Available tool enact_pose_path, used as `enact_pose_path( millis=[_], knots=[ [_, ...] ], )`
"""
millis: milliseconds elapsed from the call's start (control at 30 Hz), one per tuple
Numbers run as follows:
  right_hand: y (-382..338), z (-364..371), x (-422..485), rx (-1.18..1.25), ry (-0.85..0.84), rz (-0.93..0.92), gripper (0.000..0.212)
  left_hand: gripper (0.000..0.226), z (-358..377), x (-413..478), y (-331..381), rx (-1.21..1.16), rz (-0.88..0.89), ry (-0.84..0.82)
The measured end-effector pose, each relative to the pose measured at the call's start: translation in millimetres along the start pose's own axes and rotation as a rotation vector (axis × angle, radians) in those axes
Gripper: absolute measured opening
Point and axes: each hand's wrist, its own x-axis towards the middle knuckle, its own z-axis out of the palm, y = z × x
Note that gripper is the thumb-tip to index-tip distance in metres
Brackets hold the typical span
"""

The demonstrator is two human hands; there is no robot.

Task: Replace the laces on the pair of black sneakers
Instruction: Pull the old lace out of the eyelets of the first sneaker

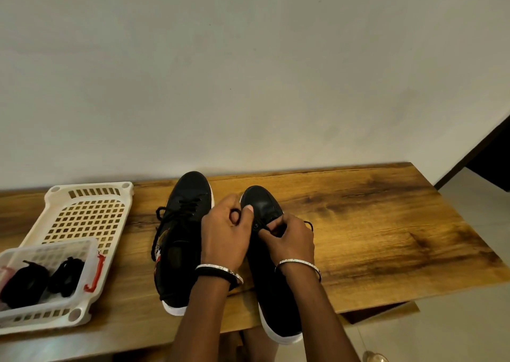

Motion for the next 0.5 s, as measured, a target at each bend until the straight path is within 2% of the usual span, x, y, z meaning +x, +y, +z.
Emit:
enact_pose_path(
  millis=[133, 267, 500],
  knots=[
    [-0.7, 1.6, -0.2, -0.002, 0.009, -0.008, 0.014, 0.040, 3.9, 0.5, -4.5, 0.182, -0.010, -0.022],
    [-2.1, 2.3, 0.3, -0.009, 0.005, -0.009, 0.014, 0.035, 4.1, -0.1, -7.8, 0.266, -0.118, 0.016],
    [-3.1, 1.6, -1.4, 0.002, -0.001, -0.012, 0.014, 0.027, 10.3, -3.1, -15.8, 0.414, -0.149, -0.036]
  ],
)
